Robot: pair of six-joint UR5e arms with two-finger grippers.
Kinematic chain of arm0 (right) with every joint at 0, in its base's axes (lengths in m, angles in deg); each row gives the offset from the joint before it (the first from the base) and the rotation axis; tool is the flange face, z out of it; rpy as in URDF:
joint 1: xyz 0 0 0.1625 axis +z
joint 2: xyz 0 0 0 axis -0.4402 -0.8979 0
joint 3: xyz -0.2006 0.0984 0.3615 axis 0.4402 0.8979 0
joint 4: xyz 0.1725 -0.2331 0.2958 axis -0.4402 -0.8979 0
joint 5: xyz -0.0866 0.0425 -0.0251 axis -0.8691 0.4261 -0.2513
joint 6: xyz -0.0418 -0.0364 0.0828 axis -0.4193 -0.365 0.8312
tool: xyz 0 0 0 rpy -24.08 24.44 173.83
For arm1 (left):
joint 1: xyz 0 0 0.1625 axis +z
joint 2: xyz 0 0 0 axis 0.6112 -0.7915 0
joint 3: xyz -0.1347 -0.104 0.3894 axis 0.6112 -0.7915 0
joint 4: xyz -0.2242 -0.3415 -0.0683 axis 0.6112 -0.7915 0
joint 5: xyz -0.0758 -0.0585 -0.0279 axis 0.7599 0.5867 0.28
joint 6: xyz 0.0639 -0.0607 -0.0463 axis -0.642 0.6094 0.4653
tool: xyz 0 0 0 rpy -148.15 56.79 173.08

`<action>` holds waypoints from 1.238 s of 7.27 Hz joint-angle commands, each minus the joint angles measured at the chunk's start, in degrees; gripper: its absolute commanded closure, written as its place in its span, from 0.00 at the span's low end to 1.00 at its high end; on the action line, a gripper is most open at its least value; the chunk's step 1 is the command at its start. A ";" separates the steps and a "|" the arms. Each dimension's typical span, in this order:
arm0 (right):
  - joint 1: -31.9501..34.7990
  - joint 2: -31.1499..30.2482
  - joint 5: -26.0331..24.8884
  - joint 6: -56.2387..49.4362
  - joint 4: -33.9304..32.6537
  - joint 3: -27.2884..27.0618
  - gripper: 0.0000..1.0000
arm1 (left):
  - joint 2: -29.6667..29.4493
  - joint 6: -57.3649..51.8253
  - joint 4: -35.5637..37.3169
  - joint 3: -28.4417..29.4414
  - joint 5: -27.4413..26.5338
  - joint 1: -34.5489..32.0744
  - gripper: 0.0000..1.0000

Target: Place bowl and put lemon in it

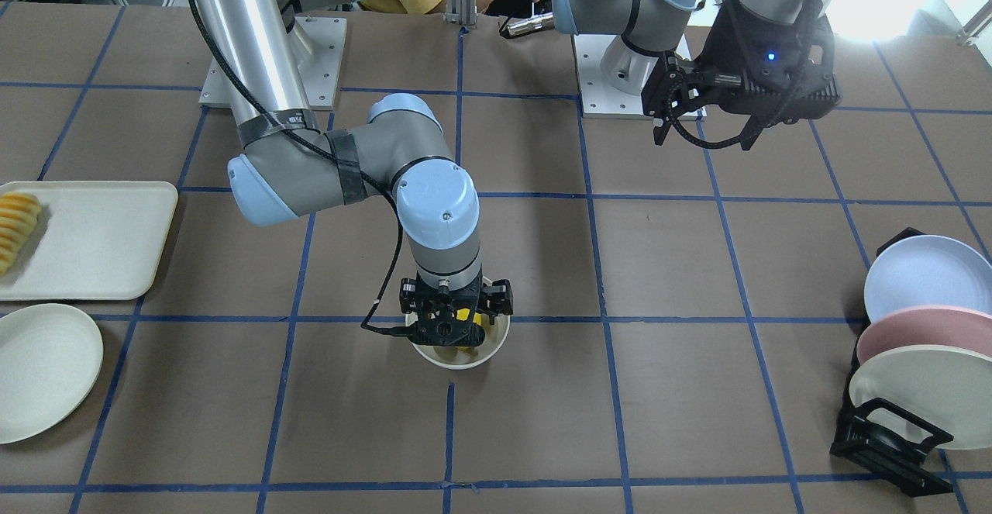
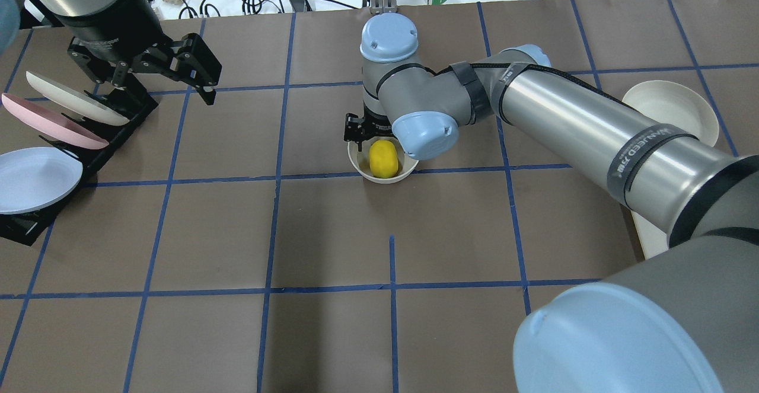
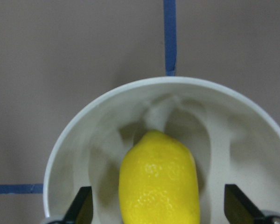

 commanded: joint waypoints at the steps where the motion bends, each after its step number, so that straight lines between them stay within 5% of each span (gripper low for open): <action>1: -3.14 -6.95 -1.60 -0.13 6.42 0.28 0.00 | 0.34 -0.07 0.01 0.02 -0.34 0.01 0.00; 5: -15.10 -24.43 -1.96 -6.78 30.40 -0.60 0.00 | 0.51 -0.07 0.02 0.19 0.01 0.01 0.00; 9: -21.10 -32.55 -4.34 -8.57 34.85 -2.53 0.00 | 0.51 -0.07 0.02 0.20 0.09 0.01 0.00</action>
